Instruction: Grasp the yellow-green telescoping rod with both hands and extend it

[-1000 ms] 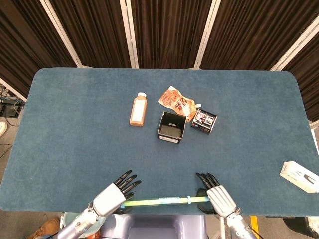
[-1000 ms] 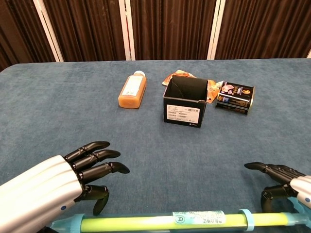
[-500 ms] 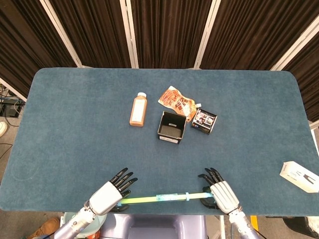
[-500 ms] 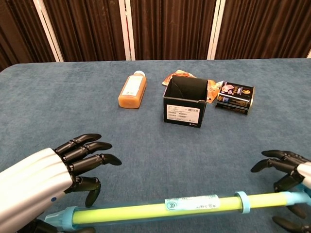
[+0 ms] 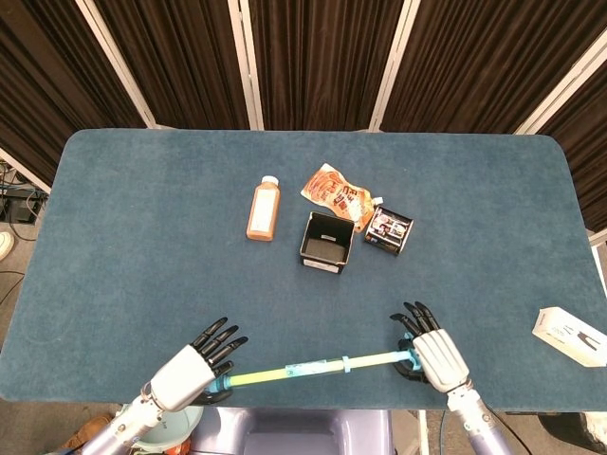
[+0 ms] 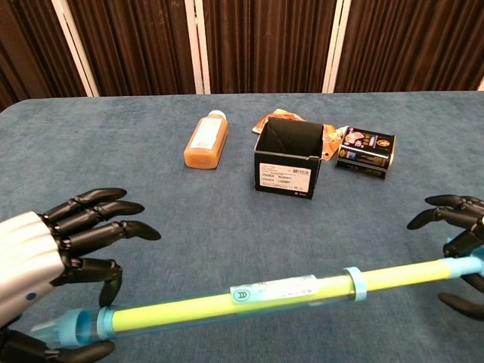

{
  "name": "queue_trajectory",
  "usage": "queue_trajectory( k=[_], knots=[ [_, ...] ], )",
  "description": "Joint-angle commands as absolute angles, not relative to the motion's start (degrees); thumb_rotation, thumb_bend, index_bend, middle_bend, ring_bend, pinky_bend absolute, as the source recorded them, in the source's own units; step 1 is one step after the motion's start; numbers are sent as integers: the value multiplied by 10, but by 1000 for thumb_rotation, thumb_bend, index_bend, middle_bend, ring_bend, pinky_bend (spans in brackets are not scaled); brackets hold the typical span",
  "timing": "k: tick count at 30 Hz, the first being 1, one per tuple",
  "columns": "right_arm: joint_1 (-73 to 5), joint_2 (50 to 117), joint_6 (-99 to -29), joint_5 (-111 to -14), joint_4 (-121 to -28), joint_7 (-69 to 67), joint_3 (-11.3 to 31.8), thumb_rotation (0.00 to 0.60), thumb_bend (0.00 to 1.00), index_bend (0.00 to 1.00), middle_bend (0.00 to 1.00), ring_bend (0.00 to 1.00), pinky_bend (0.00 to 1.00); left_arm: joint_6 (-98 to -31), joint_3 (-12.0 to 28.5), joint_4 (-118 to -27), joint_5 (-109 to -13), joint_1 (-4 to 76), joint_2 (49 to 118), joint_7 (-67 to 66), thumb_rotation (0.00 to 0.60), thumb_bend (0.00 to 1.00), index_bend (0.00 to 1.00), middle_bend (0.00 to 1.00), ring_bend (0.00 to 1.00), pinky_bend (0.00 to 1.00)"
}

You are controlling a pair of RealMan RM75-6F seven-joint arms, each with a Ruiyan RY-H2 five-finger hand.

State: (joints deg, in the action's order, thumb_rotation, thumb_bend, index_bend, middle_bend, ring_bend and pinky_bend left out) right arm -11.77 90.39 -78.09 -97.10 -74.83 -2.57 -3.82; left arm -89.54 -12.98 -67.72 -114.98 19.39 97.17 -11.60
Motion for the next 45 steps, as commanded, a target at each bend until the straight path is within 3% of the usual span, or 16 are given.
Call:
queue_trajectory(
  k=[1, 45],
  knots=[
    [-125, 897, -776, -961, -751, -18, -25, 600, 329, 847, 238, 59, 8, -917, -135, -684, -1160, 190, 949, -109, 600, 415, 662, 173, 72, 53],
    [-200, 897, -727, -817, -681, 38, 114, 600, 313, 856, 243, 71, 7, -1004, -133, -676, -1188, 157, 868, -56, 600, 419, 670, 177, 72, 53]
  ],
)
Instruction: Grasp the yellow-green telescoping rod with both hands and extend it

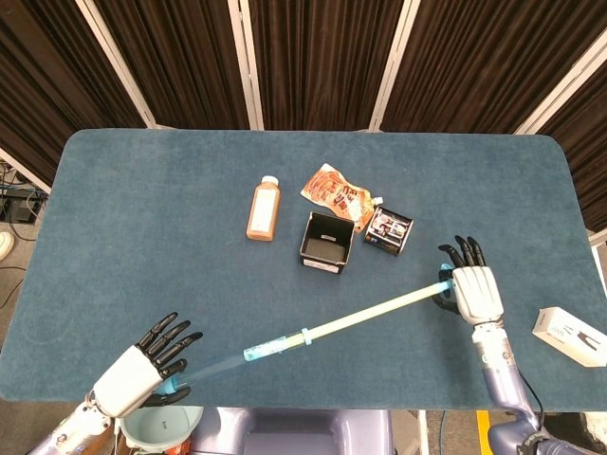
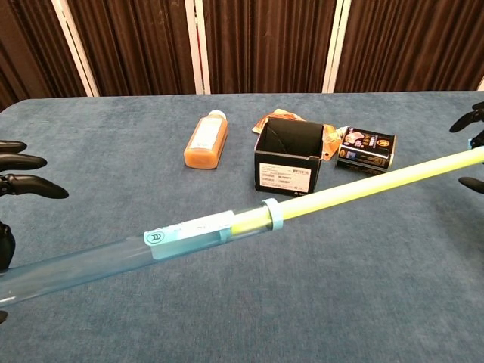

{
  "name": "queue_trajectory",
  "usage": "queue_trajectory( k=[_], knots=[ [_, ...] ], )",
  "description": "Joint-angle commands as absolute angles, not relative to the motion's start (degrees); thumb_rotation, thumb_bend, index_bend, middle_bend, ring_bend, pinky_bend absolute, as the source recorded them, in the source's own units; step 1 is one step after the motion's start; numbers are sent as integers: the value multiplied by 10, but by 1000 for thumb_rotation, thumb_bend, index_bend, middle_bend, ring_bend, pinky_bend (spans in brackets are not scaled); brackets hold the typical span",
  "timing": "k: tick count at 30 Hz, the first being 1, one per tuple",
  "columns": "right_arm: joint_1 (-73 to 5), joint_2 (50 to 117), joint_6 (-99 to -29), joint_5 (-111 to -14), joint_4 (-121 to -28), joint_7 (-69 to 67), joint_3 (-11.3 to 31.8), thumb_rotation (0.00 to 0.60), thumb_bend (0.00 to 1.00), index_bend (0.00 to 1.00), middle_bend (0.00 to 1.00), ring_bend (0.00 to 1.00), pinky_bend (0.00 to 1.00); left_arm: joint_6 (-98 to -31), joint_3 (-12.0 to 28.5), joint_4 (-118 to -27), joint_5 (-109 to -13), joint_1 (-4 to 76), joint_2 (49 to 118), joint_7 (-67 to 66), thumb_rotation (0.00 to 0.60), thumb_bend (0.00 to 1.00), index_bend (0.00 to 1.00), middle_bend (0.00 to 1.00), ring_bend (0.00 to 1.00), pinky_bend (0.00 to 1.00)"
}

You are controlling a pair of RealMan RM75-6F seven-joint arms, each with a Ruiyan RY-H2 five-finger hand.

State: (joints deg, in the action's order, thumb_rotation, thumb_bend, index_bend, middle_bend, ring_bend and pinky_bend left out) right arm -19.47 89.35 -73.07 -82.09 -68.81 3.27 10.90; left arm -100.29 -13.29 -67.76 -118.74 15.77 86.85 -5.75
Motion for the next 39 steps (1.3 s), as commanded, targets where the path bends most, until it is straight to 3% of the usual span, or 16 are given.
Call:
queue_trajectory(
  k=[1, 18, 23, 27, 34, 36, 39],
  knots=[
    [-203, 900, -726, -813, -673, 42, 117, 600, 313, 856, 243, 71, 7, -1006, -133, -675, -1188, 155, 867, -54, 600, 419, 670, 177, 72, 53],
    [-238, 912, -698, -777, -628, 48, 143, 600, 308, 858, 246, 72, 7, -1005, -125, -659, -1187, 152, 871, -37, 600, 421, 669, 178, 72, 52],
    [-229, 908, -708, -784, -641, 42, 130, 600, 271, 839, 237, 73, 7, -988, -116, -650, -1179, 161, 881, -30, 600, 400, 590, 172, 73, 52],
    [-222, 904, -710, -789, -646, 39, 116, 600, 235, 676, 205, 71, 7, -976, -112, -631, -1172, 168, 890, -12, 600, 383, 485, 161, 72, 52],
    [-229, 917, -665, -771, -613, 31, 105, 600, 182, 168, 51, 24, 3, -958, -106, -553, -1142, 168, 916, 44, 600, 368, 343, 158, 72, 52],
    [-233, 923, -647, -767, -600, 34, 99, 600, 141, 81, 14, 6, 0, -950, -102, -526, -1127, 166, 925, 63, 600, 364, 306, 156, 72, 52],
    [-235, 928, -626, -765, -590, 42, 87, 600, 75, 27, 0, 0, 0, -942, -94, -494, -1107, 166, 934, 91, 600, 360, 270, 153, 72, 53]
  ],
)
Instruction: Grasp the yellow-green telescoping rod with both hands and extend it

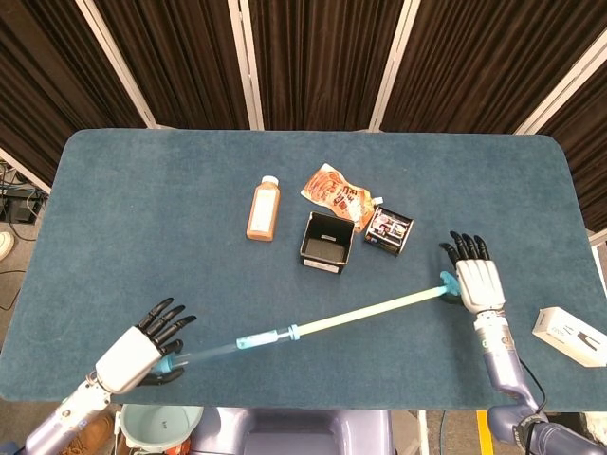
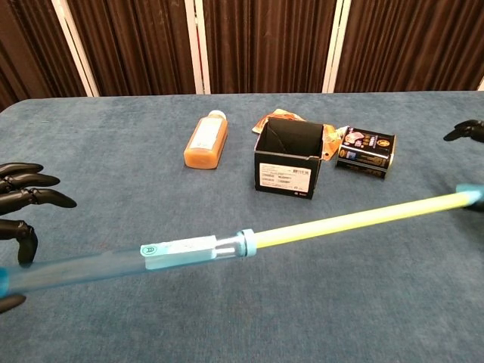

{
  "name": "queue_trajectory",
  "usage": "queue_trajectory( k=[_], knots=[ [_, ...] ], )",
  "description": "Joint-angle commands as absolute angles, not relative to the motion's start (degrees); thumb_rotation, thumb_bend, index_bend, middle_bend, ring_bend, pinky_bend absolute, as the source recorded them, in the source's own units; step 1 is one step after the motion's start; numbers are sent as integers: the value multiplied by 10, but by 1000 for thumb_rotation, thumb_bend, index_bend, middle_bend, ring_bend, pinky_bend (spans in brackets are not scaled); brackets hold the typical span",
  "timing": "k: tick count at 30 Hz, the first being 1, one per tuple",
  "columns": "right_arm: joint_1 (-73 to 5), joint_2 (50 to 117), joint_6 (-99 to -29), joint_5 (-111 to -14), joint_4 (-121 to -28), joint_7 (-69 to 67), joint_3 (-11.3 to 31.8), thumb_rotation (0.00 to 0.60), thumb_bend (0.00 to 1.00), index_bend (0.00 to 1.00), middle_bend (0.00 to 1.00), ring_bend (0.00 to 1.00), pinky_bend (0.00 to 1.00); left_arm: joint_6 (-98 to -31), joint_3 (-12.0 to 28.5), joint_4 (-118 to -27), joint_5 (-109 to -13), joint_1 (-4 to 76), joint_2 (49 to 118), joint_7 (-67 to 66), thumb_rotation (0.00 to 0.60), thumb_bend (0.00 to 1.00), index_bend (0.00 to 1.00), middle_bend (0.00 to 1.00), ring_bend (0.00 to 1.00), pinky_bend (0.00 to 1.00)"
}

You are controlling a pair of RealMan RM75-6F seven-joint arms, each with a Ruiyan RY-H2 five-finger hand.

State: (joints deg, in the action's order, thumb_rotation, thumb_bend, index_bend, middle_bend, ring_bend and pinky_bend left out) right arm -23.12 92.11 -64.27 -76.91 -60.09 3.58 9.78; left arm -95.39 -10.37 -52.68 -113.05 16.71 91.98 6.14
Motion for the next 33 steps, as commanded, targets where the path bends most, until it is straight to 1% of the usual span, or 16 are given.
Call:
queue_trajectory(
  k=[1, 6, 11, 14, 16, 17, 20, 22, 26, 29, 33],
  knots=[
    [-235, 930, -623, -767, -589, 44, 82, 600, 56, 17, 0, 0, 0, -940, -92, -485, -1101, 166, 936, 100, 600, 356, 261, 152, 72, 53],
    [-227, 921, -616, -775, -610, 55, 60, 600, 2, 0, 0, 0, 0, -932, -86, -457, -1081, 166, 938, 136, 600, 335, 246, 148, 72, 52],
    [-212, 887, -619, -781, -679, 95, 35, 600, 0, 0, 0, 0, 0, -922, -79, -440, -1062, 166, 935, 157, 600, 310, 234, 143, 72, 52],
    [-203, 841, -600, -762, -757, 151, 17, 600, 0, 0, 0, 0, 0, -904, -74, -435, -1045, 169, 925, 164, 600, 230, 192, 122, 69, 53],
    [-201, 820, -587, -752, -797, 164, 9, 600, 0, 0, 0, 0, 0, -892, -72, -437, -1037, 171, 917, 162, 600, 138, 140, 99, 63, 53],
    [-199, 803, -584, -749, -828, 171, 4, 600, 0, 0, 0, 0, 0, -882, -69, -445, -1030, 173, 910, 162, 600, 114, 122, 91, 61, 53],
    [-189, 768, -602, -754, -892, 197, -7, 600, 0, 0, 0, 0, 0, -860, -63, -491, -1011, 177, 882, 165, 600, 69, 63, 60, 47, 52],
    [-181, 754, -624, -764, -917, 205, -11, 600, 0, 0, 0, 0, 0, -857, -61, -524, -1004, 177, 864, 161, 600, 65, 51, 50, 43, 52],
    [-157, 730, -689, -798, -957, 219, -15, 600, 0, 0, 0, 0, 0, -875, -52, -600, -996, 169, 821, 124, 600, 65, 50, 40, 43, 52],
    [-131, 711, -759, -835, -985, 231, -16, 600, 0, 0, 0, 0, 0, -876, -51, -703, -979, 154, 766, 60, 600, 66, 59, 39, 43, 52],
    [-101, 692, -819, -872, -1004, 227, -25, 600, 0, 0, 0, 0, 0, -867, -56, -849, -942, 127, 699, -30, 600, 65, 53, 38, 43, 52]
  ],
)
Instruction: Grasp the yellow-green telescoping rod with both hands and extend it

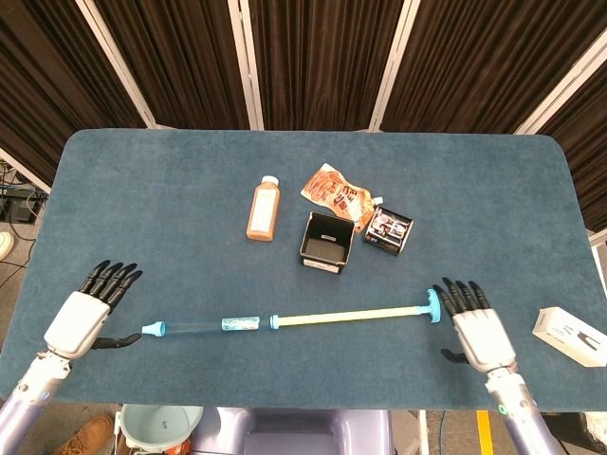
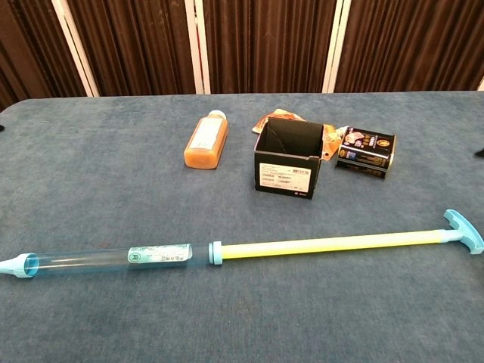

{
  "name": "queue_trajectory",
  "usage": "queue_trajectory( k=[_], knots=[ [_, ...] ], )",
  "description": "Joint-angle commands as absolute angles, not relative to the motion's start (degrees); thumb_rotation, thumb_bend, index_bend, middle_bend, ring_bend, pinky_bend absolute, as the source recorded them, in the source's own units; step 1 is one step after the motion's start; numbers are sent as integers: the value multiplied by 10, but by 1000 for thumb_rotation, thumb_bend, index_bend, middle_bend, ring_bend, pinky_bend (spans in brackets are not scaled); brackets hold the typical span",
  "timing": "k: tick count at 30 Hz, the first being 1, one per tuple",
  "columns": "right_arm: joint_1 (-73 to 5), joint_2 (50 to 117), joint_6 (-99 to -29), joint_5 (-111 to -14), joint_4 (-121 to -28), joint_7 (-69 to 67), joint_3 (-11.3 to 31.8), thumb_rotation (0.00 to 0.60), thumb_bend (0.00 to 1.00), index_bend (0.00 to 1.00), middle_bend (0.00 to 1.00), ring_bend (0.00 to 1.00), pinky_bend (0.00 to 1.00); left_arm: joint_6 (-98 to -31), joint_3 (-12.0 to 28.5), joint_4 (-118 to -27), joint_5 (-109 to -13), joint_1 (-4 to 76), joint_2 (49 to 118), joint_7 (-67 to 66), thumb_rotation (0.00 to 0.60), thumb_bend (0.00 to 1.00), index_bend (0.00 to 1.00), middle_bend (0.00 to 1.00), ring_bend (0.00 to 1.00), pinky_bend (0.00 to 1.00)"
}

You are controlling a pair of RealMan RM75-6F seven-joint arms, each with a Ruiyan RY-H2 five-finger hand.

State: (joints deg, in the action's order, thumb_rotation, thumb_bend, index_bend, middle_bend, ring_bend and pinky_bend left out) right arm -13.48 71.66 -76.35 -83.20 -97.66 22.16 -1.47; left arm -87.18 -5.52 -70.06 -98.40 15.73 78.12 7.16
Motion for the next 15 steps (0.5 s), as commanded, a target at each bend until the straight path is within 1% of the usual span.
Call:
queue_trajectory(
  k=[1, 3, 6, 11, 13, 15],
  knots=[
    [-94, 689, -829, -877, -1005, 225, -28, 600, 0, 0, 0, 0, 0, -867, -57, -878, -933, 120, 687, -50, 600, 65, 51, 38, 43, 52],
    [-80, 682, -848, -889, -1002, 213, -35, 600, 0, 0, 0, 0, 0, -872, -60, -929, -918, 104, 670, -84, 600, 65, 50, 39, 43, 52],
    [-60, 681, -870, -897, -975, 175, -42, 600, 0, 0, 0, 0, 0, -900, -62, -957, -915, 79, 667, -85, 600, 66, 46, 38, 43, 52],
    [-53, 674, -874, -892, -948, 134, -34, 600, 0, 0, 0, 0, 0, -960, -59, -929, -960, 54, 672, -68, 600, 66, 41, 38, 43, 52],
    [-50, 673, -879, -898, -947, 131, -32, 600, 0, 0, 0, 0, 0, -968, -59, -913, -974, 51, 675, -61, 600, 66, 41, 38, 43, 52],
    [-49, 671, -880, -905, -950, 123, -32, 600, 0, 0, 0, 0, 0, -961, -59, -901, -976, 51, 679, -56, 600, 66, 41, 38, 43, 52]
  ],
)
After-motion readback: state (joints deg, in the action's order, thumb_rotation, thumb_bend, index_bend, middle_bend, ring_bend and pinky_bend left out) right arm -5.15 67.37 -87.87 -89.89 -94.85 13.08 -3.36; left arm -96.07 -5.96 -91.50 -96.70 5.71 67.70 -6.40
